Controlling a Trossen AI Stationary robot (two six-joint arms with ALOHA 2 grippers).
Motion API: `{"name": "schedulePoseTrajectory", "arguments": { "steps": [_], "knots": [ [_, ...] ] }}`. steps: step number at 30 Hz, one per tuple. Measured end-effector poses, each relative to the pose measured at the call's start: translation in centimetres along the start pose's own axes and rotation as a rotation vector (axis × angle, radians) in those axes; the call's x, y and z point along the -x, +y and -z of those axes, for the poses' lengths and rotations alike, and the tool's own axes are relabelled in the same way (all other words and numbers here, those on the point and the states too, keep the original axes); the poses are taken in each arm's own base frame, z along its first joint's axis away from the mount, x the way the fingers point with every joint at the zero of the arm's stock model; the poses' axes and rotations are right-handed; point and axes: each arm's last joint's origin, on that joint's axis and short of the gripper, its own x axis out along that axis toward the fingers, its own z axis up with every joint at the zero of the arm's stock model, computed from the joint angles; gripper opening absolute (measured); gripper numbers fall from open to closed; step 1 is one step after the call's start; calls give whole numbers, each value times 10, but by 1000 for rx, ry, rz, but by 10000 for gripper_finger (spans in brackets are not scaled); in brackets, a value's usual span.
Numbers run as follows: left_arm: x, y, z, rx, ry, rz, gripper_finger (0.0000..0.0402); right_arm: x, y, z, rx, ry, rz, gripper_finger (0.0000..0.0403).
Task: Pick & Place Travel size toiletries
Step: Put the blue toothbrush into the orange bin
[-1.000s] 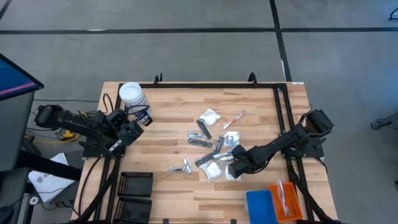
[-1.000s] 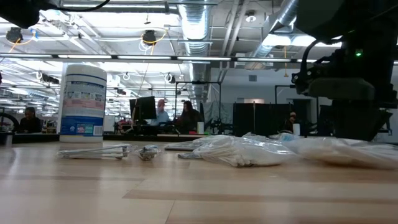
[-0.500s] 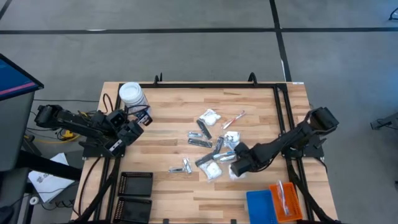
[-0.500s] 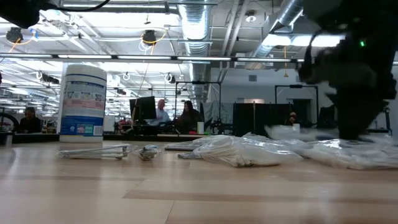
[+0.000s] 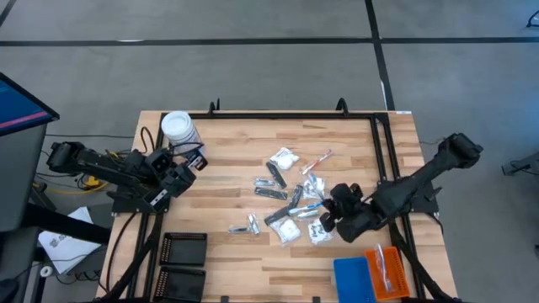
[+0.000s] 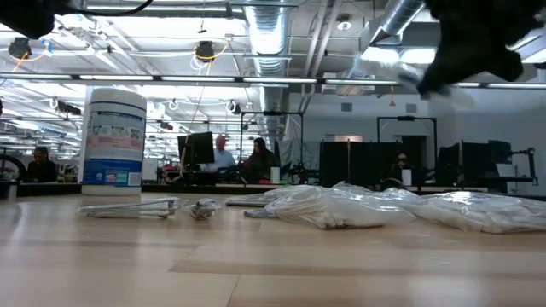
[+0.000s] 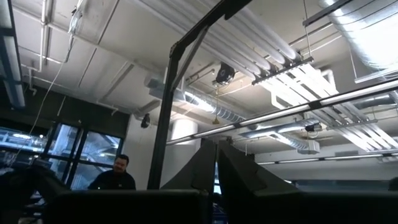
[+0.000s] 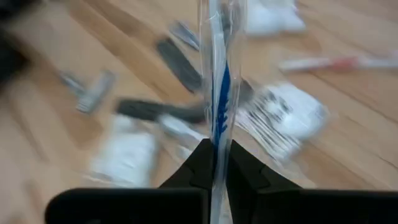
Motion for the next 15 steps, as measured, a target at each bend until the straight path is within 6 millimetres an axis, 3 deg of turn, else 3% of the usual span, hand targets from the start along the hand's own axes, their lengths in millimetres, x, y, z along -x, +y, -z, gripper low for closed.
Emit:
{"name": "schedulePoseTrajectory", "arguments": {
  "steps": [7, 15],
  "knots": [
    [-17, 9, 7, -2, 128, -54, 11, 15, 19, -10, 63, -189, -161, 10],
    [-41, 34, 34, 57, 354, -161, 11, 17, 32, -18, 225, -341, -169, 10]
  ]
}}
